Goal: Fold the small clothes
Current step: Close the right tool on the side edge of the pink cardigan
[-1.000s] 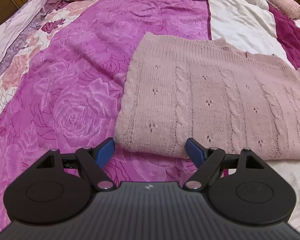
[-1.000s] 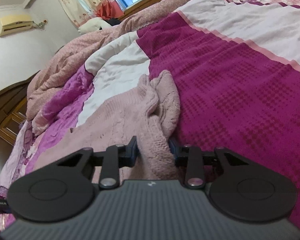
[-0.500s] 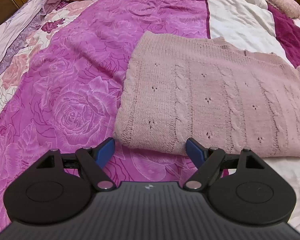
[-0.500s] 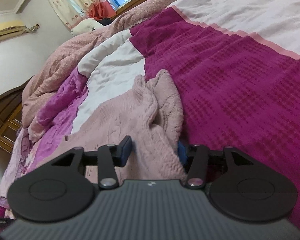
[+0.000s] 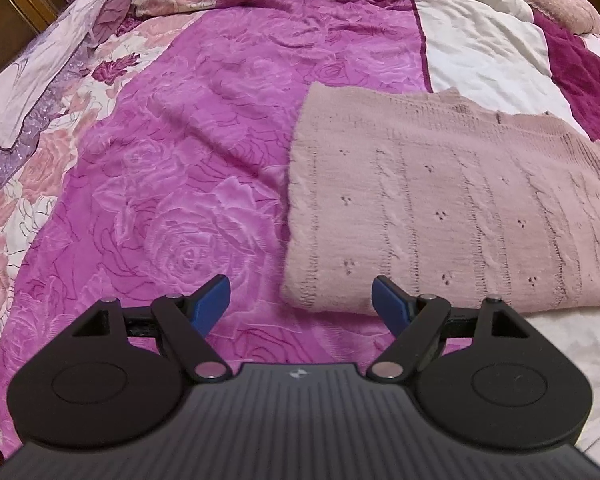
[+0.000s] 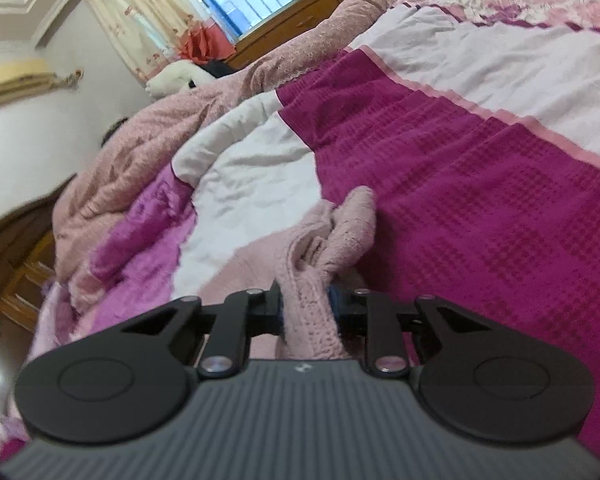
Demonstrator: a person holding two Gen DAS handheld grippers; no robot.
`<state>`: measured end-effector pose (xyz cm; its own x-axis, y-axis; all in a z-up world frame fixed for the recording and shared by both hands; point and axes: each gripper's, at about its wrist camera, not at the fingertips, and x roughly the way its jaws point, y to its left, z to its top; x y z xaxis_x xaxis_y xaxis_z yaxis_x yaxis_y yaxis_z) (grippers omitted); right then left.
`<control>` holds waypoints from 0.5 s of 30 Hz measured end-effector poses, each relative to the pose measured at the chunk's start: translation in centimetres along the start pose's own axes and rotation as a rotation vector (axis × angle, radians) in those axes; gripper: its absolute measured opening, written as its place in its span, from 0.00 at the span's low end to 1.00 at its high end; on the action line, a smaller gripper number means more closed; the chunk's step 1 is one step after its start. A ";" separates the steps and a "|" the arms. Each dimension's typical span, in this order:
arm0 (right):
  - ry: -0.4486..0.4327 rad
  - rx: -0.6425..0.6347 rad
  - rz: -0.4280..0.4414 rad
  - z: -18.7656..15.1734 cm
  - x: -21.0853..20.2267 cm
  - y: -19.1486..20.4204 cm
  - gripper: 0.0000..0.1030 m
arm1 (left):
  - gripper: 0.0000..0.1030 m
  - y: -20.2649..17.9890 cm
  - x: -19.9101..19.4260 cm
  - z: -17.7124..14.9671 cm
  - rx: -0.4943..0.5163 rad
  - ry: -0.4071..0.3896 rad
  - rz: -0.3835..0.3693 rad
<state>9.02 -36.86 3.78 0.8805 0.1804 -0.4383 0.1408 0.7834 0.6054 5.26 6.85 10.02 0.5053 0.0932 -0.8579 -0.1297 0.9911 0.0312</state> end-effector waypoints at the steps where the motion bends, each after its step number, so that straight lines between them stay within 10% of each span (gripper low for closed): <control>1: 0.004 0.016 0.006 0.1 0.0 0.2 0.22 | 0.81 0.4 -0.1 0.1 -0.003 0.004 -0.004; 15: -0.027 -0.066 0.121 0.3 -0.2 10.1 0.22 | 0.81 4.6 -1.3 1.6 -0.012 -0.024 0.014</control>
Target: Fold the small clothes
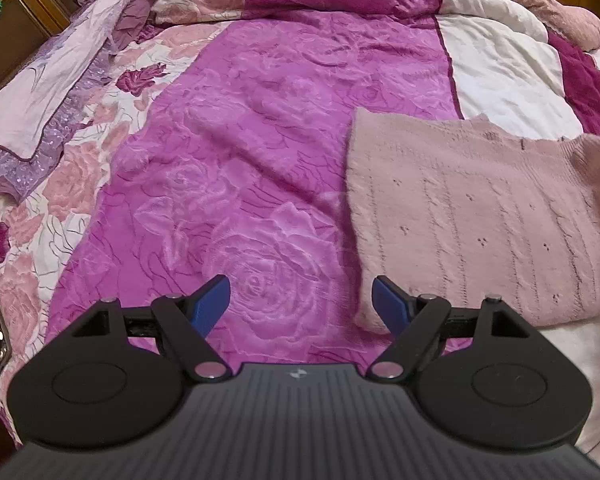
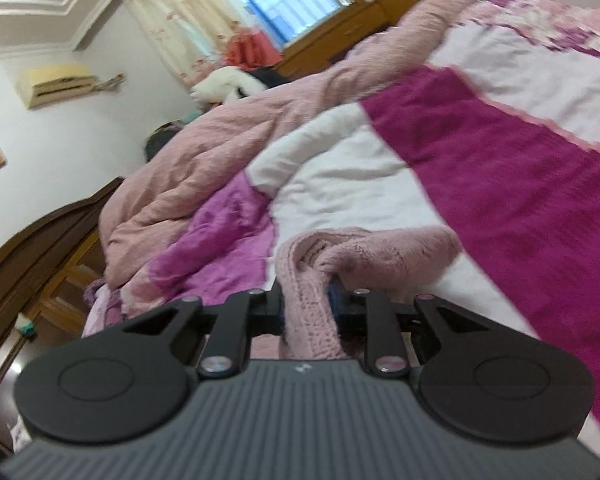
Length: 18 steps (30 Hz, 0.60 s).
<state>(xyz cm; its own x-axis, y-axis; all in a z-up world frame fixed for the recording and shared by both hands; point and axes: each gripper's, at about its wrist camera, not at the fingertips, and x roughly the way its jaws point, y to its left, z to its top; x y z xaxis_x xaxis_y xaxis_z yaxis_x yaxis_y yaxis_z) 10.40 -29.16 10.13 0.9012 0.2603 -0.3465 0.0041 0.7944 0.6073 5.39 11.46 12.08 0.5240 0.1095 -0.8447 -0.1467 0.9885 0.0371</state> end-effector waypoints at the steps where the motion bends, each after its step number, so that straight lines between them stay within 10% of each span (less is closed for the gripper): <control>1: 0.002 -0.013 0.011 -0.1 0.2 1.0 0.22 | 0.81 0.2 0.1 0.1 -0.001 -0.001 0.001; 18: 0.145 -0.179 0.161 -8.5 6.4 13.0 0.22 | 0.81 5.5 1.3 -0.9 -0.083 0.007 0.010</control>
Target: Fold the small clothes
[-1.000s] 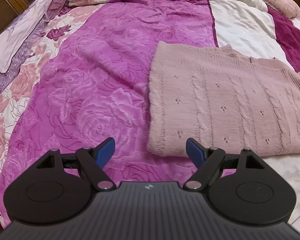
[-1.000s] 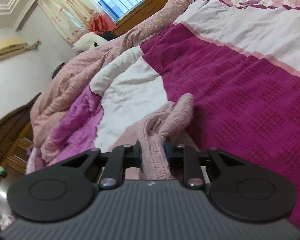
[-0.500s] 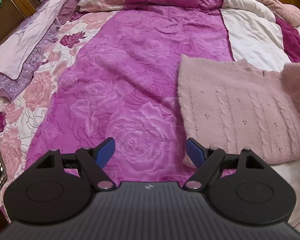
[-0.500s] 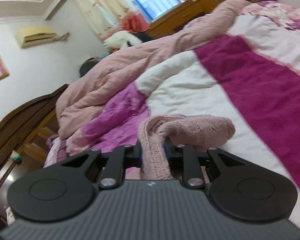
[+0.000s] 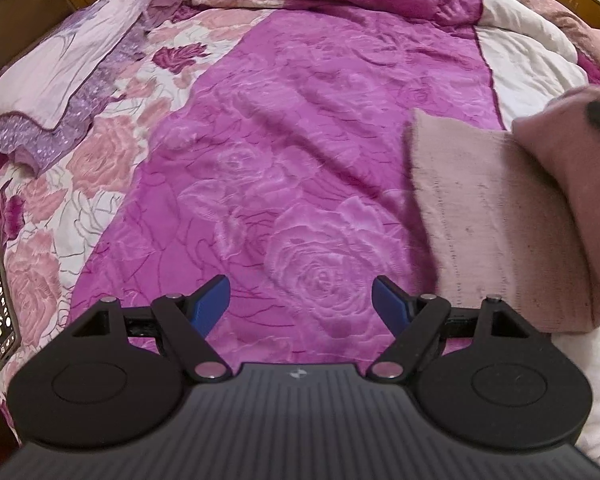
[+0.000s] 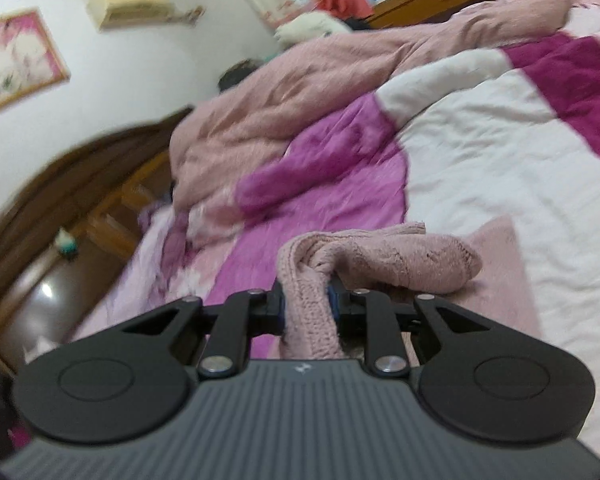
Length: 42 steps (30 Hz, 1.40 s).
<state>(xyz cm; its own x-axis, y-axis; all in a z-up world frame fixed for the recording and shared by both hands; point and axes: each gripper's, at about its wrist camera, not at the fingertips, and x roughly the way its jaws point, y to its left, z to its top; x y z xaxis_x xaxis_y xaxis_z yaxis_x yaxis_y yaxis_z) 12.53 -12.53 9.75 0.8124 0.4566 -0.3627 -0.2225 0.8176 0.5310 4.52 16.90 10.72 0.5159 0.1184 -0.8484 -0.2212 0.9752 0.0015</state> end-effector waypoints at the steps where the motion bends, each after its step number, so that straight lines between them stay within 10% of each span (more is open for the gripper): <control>1: 0.019 -0.029 -0.003 -1.0 0.9 0.6 0.22 | 0.81 0.3 0.2 0.0 -0.007 0.002 0.001; 21: 0.155 -0.263 -0.009 -8.4 5.0 4.6 0.31 | 0.81 2.4 1.0 -0.2 -0.074 -0.002 -0.012; 24: 0.163 -0.262 0.009 -8.3 4.4 5.2 0.45 | 0.81 2.3 0.3 -0.3 -0.057 -0.017 -0.006; 33: 0.191 -0.182 0.140 -7.1 -0.8 4.3 0.47 | 0.81 1.8 -1.1 0.2 -0.056 -0.043 -0.016; 42: 0.092 -0.161 0.017 -4.3 -4.8 0.0 0.47 | 0.81 -1.6 -2.4 1.6 -0.011 -0.125 -0.077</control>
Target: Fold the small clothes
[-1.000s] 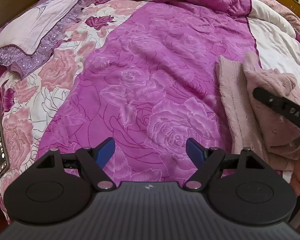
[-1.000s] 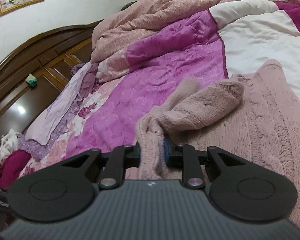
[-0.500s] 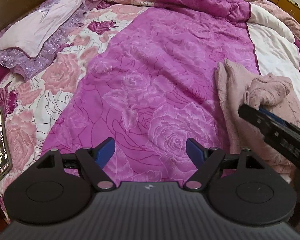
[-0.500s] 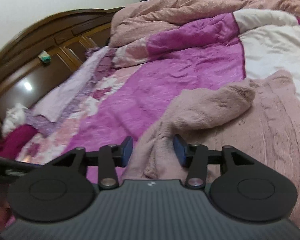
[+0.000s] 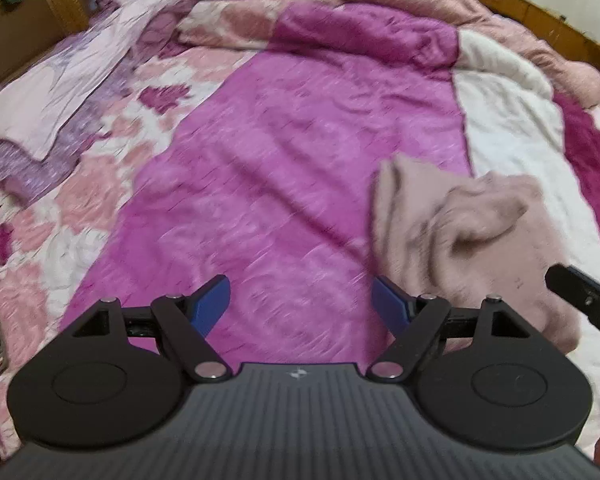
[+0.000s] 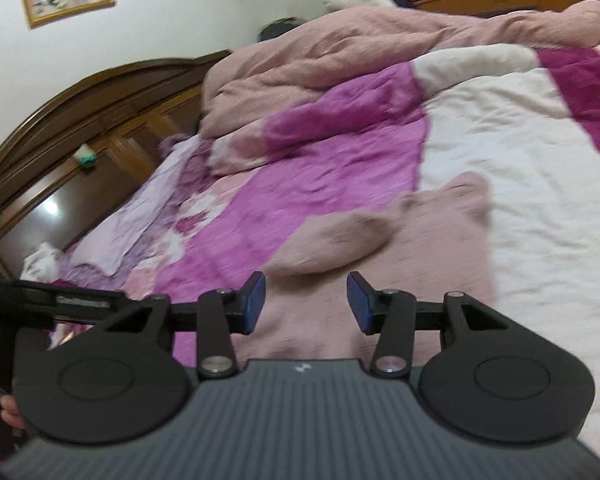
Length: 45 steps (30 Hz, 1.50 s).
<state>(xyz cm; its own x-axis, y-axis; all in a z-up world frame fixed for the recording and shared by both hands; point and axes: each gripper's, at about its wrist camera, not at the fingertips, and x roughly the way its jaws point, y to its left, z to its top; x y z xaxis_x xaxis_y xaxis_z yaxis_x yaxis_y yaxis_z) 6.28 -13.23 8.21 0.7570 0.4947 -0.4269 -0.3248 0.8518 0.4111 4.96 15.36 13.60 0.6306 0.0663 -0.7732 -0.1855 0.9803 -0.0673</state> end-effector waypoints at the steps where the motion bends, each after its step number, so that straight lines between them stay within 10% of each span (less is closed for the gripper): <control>1: -0.002 0.015 -0.019 0.2 -0.1 -0.8 0.47 | 0.81 -0.5 0.1 0.3 0.006 -0.009 -0.015; 28: 0.006 0.201 -0.151 -0.9 -1.0 -8.4 0.48 | 0.81 -14.9 10.5 1.6 0.367 -0.076 -0.141; 31: 0.005 0.212 -0.157 -1.1 -1.1 -8.7 0.48 | 0.64 -14.5 11.0 1.8 0.317 -0.091 -0.173; 34: 0.004 0.225 -0.165 -1.2 -1.2 -8.9 0.48 | 0.23 -14.0 10.9 2.2 0.259 -0.109 -0.177; 40: 0.001 0.219 -0.172 -1.1 -1.4 -9.1 0.48 | 0.15 -10.0 9.2 4.1 0.090 -0.193 -0.176; 45: 0.011 0.226 -0.163 -1.4 -0.9 -9.0 0.48 | 0.16 -6.4 12.6 5.3 0.003 -0.084 -0.141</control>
<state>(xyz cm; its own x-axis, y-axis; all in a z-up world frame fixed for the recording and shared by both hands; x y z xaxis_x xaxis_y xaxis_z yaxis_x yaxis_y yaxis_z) 7.74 -21.09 3.77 0.7824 0.3574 -0.5101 -0.0635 0.8605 0.5055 18.09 10.88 7.59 0.7110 -0.0569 -0.7009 -0.0886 0.9815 -0.1696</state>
